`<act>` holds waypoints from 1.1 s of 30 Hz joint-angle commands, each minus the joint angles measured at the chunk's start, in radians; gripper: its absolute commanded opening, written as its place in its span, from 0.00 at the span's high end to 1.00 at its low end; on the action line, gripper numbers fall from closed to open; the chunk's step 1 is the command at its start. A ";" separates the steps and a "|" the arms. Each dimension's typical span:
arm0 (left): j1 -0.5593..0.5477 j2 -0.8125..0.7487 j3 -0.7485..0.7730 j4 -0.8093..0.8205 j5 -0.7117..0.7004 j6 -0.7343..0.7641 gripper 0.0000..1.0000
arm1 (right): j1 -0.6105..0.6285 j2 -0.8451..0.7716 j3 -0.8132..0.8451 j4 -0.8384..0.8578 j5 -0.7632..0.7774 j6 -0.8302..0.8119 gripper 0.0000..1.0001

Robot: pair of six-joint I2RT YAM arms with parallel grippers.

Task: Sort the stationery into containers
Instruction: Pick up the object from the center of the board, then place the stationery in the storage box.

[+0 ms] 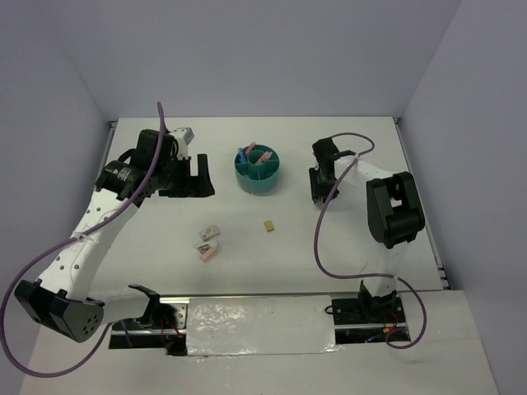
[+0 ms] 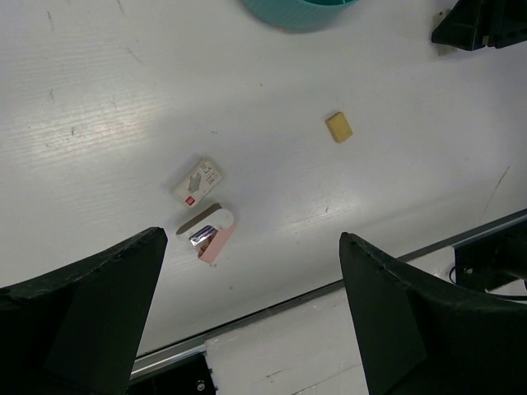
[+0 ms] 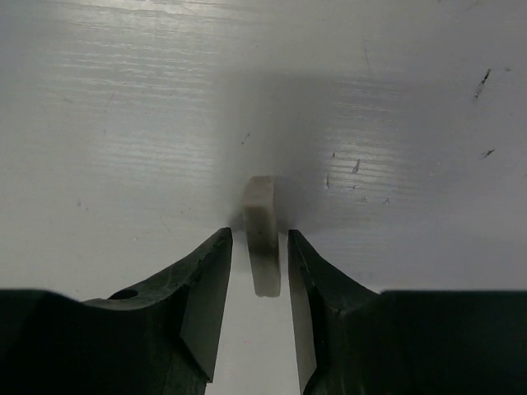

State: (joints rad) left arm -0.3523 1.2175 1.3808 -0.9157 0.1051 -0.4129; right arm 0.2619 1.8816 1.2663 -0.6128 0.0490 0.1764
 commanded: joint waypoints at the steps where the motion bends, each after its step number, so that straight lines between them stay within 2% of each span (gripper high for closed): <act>1: -0.002 -0.035 0.021 -0.012 0.012 0.033 0.01 | -0.003 0.023 0.022 0.025 0.000 -0.008 0.59; 4: -0.002 -0.041 0.018 -0.017 0.002 0.034 0.01 | -0.003 0.024 0.016 0.019 0.012 0.000 0.73; 5: -0.002 -0.044 0.017 -0.017 0.004 0.034 0.01 | -0.003 0.014 0.013 0.021 0.006 0.001 0.84; 7: -0.001 -0.046 0.009 -0.011 0.008 0.034 0.01 | -0.001 -0.036 0.010 0.042 -0.014 0.003 0.87; 8: -0.002 -0.047 0.001 -0.009 0.010 0.034 0.01 | -0.003 -0.056 0.016 0.051 -0.071 -0.008 0.93; 10: -0.002 -0.046 -0.012 0.000 0.015 0.036 0.01 | -0.001 -0.108 0.047 0.099 -0.171 -0.028 0.94; 11: -0.002 -0.046 -0.015 0.005 0.021 0.036 0.01 | -0.003 -0.117 0.067 0.116 -0.280 -0.053 0.94; 13: -0.002 -0.049 -0.022 0.012 0.042 0.034 0.01 | -0.001 -0.102 0.169 0.139 -0.348 -0.074 0.94; 18: -0.002 -0.064 -0.002 0.028 0.079 0.039 0.01 | -0.003 0.083 0.486 0.051 -0.463 -0.092 0.93; 21: -0.002 -0.072 0.007 0.017 0.051 0.045 0.01 | -0.001 0.148 0.589 0.047 -0.494 -0.078 0.92; 25: -0.002 -0.094 -0.006 0.017 0.053 0.046 0.01 | 0.002 0.200 0.663 0.076 -0.566 -0.080 0.91; 28: -0.002 -0.114 -0.009 -0.002 -0.021 0.025 0.01 | 0.002 0.226 0.700 0.097 -0.601 -0.069 0.90; 33: -0.002 -0.141 -0.020 -0.011 -0.047 0.025 0.01 | 0.008 0.266 0.751 0.124 -0.644 -0.052 0.87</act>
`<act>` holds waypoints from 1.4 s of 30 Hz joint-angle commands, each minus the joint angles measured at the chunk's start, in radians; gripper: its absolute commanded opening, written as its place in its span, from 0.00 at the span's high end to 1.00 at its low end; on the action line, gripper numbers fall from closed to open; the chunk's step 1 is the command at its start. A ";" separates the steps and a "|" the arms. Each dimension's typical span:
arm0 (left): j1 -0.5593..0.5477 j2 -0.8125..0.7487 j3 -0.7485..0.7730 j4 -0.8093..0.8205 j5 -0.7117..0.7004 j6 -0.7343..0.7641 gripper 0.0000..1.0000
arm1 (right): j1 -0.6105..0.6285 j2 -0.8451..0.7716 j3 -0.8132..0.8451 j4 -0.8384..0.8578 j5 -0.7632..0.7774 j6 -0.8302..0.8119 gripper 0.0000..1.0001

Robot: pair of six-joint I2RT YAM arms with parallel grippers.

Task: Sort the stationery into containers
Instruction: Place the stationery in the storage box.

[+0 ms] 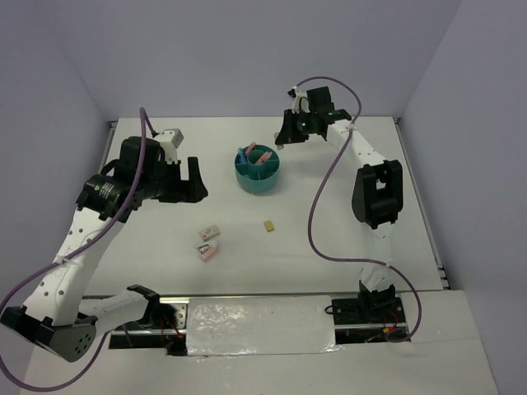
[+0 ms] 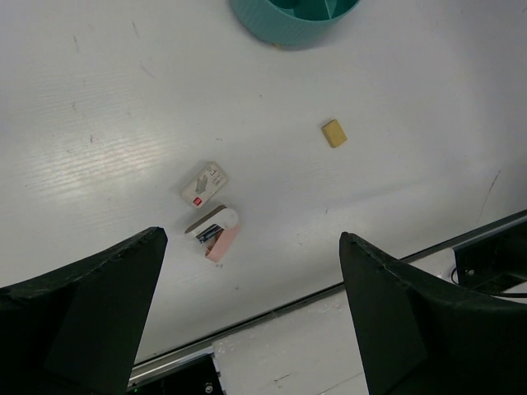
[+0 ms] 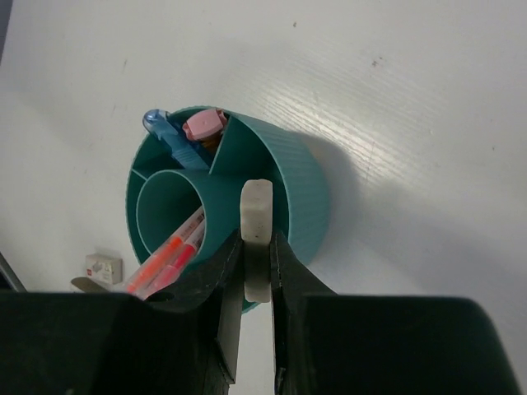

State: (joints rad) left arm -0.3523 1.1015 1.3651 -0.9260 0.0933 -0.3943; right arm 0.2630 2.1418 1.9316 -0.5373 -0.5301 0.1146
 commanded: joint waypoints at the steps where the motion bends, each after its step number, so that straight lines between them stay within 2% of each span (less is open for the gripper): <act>1: -0.002 -0.026 -0.003 -0.005 -0.040 0.005 0.01 | 0.012 0.015 0.093 0.043 -0.073 0.011 0.87; 14: -0.002 -0.008 0.022 -0.017 -0.046 0.031 0.01 | 0.051 0.049 0.086 0.030 -0.050 -0.006 0.81; 24: -0.002 0.003 0.046 -0.033 -0.032 0.038 0.01 | 0.058 0.040 0.055 0.017 -0.021 -0.015 0.72; 32: -0.002 0.004 0.046 -0.037 -0.032 0.040 0.01 | 0.059 0.035 0.050 -0.001 -0.010 -0.021 0.56; 42: -0.002 0.004 0.049 -0.034 -0.030 0.034 0.01 | 0.039 -0.035 0.029 0.037 0.007 0.032 0.55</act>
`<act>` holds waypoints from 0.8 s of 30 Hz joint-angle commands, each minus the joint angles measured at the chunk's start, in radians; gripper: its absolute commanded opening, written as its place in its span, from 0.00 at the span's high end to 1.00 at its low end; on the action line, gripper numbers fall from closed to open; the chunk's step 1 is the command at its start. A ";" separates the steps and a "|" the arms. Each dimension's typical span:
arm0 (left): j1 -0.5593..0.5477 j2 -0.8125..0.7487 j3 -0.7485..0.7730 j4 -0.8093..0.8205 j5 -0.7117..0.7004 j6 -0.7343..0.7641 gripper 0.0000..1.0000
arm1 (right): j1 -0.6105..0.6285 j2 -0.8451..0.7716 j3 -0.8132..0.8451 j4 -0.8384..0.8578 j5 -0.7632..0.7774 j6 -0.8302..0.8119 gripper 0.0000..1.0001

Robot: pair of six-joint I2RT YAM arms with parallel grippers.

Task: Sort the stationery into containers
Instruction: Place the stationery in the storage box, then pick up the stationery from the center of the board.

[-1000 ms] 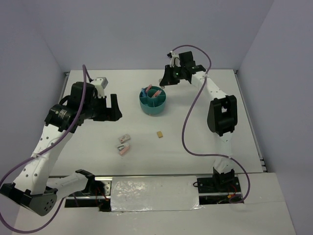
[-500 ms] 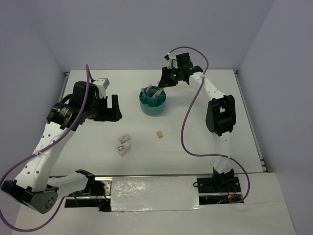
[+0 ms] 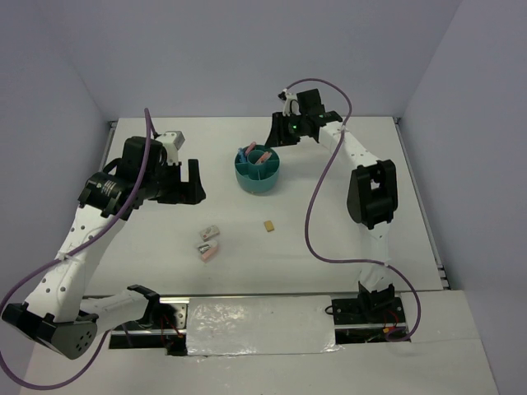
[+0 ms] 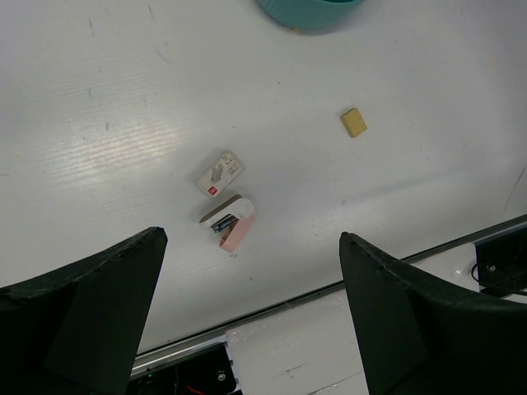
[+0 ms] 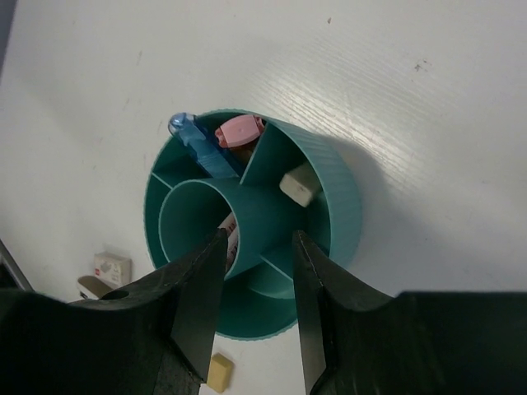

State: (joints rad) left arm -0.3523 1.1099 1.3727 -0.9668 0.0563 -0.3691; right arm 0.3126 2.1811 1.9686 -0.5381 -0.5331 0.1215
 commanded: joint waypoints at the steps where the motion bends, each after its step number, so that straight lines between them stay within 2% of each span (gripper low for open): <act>1: -0.002 -0.002 0.040 0.007 0.004 0.007 0.01 | -0.023 -0.095 -0.039 0.058 0.009 0.059 0.55; 3: -0.002 0.001 0.043 0.007 -0.006 0.002 0.01 | -0.032 -0.173 -0.095 0.113 0.016 0.098 0.54; 6: -0.002 0.011 0.054 -0.006 -0.050 -0.019 0.01 | -0.029 -0.303 -0.195 0.131 0.105 0.127 0.52; 7: -0.002 0.021 0.058 -0.012 -0.114 -0.040 0.01 | -0.023 -0.340 -0.235 0.132 0.139 0.133 0.52; 10: 0.006 0.037 0.074 -0.042 -0.209 -0.106 0.01 | 0.048 -0.504 -0.457 0.138 0.335 0.129 0.42; 12: 0.019 0.057 0.088 -0.071 -0.272 -0.140 0.01 | 0.155 -0.639 -0.651 0.170 0.491 0.124 0.31; 15: 0.062 0.067 0.080 -0.066 -0.265 -0.171 0.01 | 0.322 -0.782 -0.854 0.217 0.626 0.180 0.29; 16: 0.076 0.068 0.074 -0.055 -0.253 -0.169 0.01 | 0.357 -0.802 -0.885 0.222 0.701 0.205 0.29; 18: 0.082 0.067 0.057 -0.017 -0.204 -0.166 0.01 | 0.422 -0.802 -0.930 0.218 0.717 0.230 0.32; 20: 0.084 0.073 0.052 0.000 -0.175 -0.171 0.01 | 0.456 -0.738 -0.916 0.169 0.792 0.239 0.36; 24: 0.085 0.085 0.045 0.022 -0.113 -0.176 0.02 | 0.493 -0.629 -0.872 0.150 0.811 0.236 0.44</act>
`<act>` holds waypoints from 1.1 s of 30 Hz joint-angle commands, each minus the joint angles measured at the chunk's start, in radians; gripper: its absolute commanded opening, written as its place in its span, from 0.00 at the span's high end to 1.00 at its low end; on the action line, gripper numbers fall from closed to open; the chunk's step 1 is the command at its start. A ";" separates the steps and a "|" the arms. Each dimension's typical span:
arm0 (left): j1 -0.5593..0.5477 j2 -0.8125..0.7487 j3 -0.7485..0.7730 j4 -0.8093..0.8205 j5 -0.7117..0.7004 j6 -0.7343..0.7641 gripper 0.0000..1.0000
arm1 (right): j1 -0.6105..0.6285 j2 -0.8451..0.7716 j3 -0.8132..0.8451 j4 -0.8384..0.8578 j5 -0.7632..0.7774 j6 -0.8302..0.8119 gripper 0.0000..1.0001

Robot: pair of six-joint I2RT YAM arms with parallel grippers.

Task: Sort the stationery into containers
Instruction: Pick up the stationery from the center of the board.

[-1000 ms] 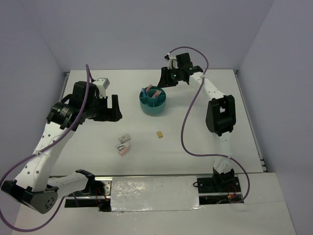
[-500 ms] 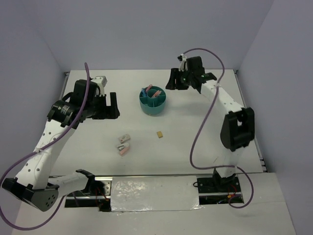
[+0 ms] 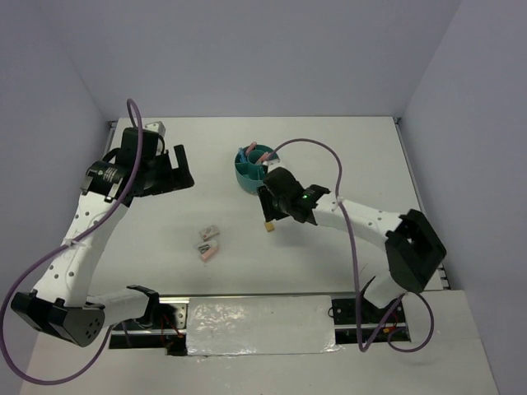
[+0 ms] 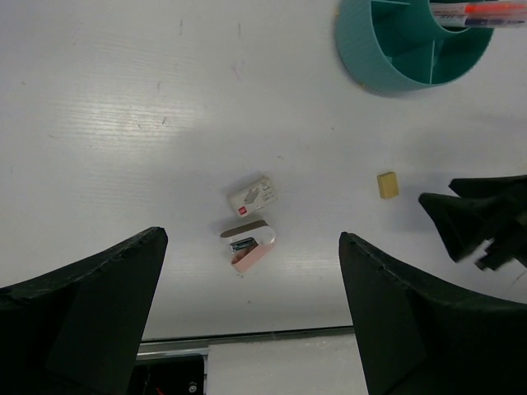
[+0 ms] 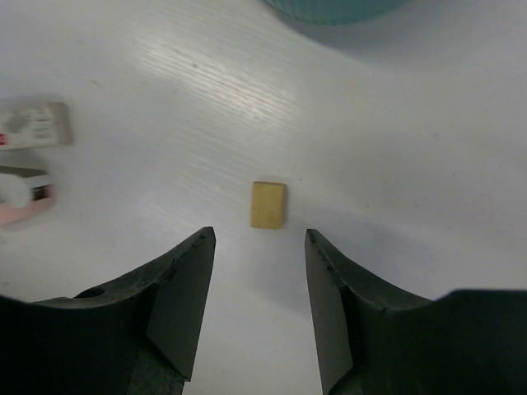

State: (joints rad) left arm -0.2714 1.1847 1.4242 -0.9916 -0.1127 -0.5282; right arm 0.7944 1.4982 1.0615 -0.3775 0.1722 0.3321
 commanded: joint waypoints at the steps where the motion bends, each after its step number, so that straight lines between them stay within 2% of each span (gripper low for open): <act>1: 0.003 0.009 -0.008 0.050 0.059 -0.015 0.02 | 0.011 0.104 0.046 -0.021 0.110 0.028 0.46; 10: 0.005 -0.033 -0.054 0.056 0.065 -0.013 0.01 | 0.043 0.263 0.109 -0.046 0.040 0.027 0.56; 33: 0.005 -0.092 -0.103 0.036 0.088 -0.007 0.01 | 0.057 0.329 0.091 -0.046 0.076 0.045 0.55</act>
State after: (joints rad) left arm -0.2714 1.1141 1.3193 -0.9657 -0.0448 -0.5304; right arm 0.8482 1.7992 1.1275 -0.4160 0.2245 0.3744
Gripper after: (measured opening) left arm 0.990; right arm 0.451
